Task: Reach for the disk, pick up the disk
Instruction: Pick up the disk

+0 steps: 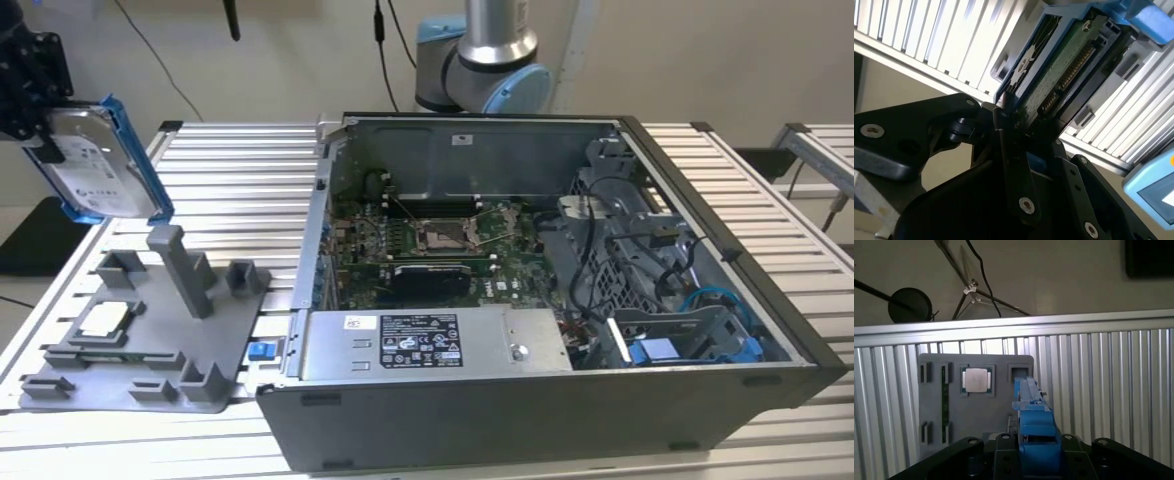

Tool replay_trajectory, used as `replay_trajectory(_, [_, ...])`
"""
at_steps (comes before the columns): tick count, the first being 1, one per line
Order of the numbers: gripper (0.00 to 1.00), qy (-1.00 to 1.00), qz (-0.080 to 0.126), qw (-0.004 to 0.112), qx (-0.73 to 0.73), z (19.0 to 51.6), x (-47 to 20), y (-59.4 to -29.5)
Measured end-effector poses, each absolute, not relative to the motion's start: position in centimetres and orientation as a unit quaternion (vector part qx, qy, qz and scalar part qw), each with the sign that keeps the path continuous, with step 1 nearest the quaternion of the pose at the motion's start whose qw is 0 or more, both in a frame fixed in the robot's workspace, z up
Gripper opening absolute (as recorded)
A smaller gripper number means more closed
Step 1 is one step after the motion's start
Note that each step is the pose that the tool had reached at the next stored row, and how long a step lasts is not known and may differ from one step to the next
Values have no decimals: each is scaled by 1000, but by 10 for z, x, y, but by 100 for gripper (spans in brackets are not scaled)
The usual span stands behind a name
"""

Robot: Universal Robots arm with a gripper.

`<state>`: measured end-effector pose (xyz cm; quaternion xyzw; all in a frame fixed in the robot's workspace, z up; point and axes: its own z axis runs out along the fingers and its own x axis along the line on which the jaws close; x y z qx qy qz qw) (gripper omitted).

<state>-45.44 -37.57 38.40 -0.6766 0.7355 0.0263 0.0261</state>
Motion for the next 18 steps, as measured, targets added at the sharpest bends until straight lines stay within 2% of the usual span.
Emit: replay_trajectory(18, [0,735,26,26,-677,423,-454,-376])
